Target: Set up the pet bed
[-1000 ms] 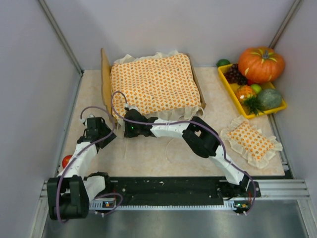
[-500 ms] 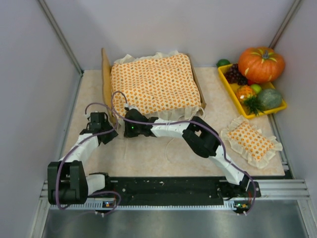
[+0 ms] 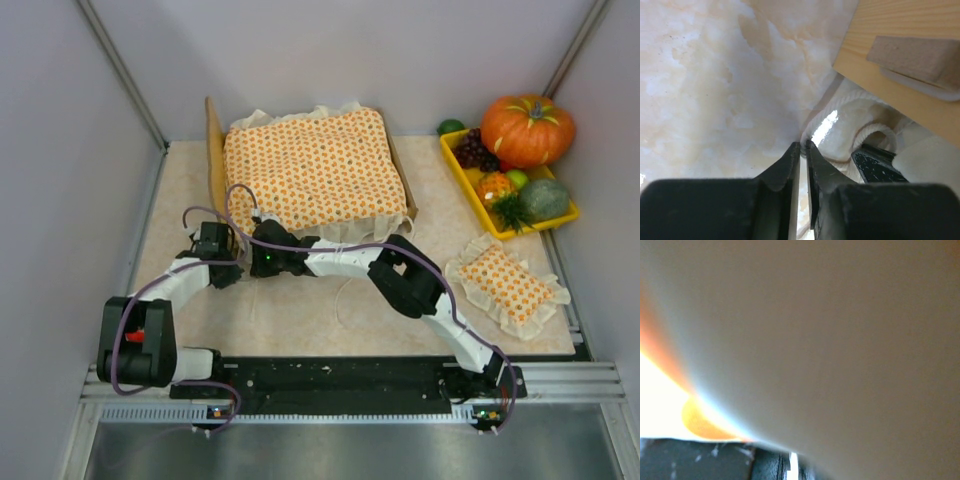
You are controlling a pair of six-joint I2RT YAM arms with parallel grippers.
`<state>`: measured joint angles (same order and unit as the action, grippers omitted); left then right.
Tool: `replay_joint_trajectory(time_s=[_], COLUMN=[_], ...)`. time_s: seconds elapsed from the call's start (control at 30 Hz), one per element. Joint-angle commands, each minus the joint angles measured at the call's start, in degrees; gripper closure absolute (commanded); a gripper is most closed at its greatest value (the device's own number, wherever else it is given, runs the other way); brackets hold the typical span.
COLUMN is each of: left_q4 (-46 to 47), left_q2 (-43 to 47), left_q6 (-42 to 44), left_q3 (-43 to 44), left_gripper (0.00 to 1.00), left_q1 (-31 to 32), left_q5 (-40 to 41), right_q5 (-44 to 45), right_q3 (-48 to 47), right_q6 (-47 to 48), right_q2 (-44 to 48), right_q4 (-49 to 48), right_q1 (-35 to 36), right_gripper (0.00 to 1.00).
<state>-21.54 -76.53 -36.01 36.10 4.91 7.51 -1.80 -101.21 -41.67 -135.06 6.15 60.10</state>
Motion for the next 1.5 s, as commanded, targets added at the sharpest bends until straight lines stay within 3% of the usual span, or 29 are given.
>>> replay_joint_trajectory(time_s=[0.0, 0.1, 0.23, 0.5, 0.83, 1.47], left_q4=[1.6, 2.6, 2.3, 0.5, -1.7, -0.3], left_q2=[-2.0, -2.9, -1.3, 11.7, 21.2, 23.9], left_q6=[1.1, 0.6, 0.6, -1.2, -2.7, -2.7], left_q3=[-0.3, -1.1, -1.4, -4.6, -7.9, -6.4], left_gripper=[0.89, 1.0, 1.0, 1.0, 1.0, 1.0], left_q1=[1.3, 1.4, 2.3, 4.7, 5.5, 6.1], left_q5=[0.6, 0.3, 0.8, -0.9, -3.3, -7.2], right_q5=[-0.2, -0.5, -1.9, -8.3, -6.0, -5.2], right_q3=[0.6, 0.7, 0.6, 3.1, 0.3, -0.9], right_q6=[0.4, 0.4, 0.6, 0.8, -0.5, 1.2], right_q2=[3.1, 3.1, 3.9, 8.8, 6.3, 0.4], right_q4=[-1.3, -1.3, -2.1, -8.3, -6.5, -1.8], right_q1=[-0.6, -0.5, -0.7, -1.4, -1.6, 0.7], right_gripper=[1.0, 1.0, 1.0, 1.0, 1.0, 1.0])
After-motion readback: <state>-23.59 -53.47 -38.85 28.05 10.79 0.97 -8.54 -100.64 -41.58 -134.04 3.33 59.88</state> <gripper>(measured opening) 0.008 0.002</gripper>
